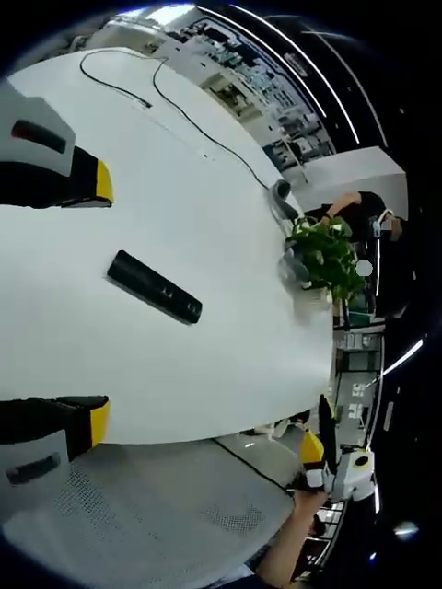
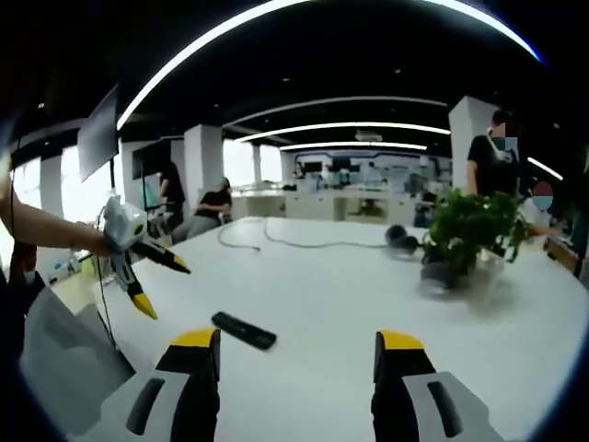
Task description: Press the specified remote control buttons in sequence, fully releasing each button before pressing the next.
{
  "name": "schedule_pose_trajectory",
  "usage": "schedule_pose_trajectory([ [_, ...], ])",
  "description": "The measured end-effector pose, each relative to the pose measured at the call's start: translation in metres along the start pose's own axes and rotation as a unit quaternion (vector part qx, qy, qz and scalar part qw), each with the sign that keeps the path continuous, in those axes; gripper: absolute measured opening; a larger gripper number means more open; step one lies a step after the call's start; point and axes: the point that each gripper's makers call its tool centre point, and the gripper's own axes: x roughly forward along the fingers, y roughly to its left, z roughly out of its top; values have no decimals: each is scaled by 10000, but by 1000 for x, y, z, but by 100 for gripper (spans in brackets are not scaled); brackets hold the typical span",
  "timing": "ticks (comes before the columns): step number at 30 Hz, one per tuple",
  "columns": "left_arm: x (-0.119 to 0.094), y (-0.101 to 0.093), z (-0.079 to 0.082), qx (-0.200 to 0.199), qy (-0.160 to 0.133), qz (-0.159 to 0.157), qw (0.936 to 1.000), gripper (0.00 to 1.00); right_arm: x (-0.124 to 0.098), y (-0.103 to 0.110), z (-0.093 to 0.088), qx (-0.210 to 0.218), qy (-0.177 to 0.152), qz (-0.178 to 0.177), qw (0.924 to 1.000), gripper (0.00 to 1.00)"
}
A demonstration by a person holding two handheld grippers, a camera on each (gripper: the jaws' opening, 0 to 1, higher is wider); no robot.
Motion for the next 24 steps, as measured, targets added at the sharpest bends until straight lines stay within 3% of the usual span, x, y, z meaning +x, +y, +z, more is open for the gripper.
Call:
schedule_pose_trajectory([
  [2,9,-3,-2,-8,145,-187,9997,96,-1,0,0,-20,-21,-10,10000,66],
  [5,20,4,-3,129,216,-162,9996,93,-1,0,-1,-26,4,-10,10000,66],
  [9,33,4,-7,-20,415,-426,9982,96,-1,-2,-4,-80,87,-59,9999,66],
  [24,66,14,-16,3,843,-705,9939,94,-3,-12,-8,-78,174,-317,9993,66],
])
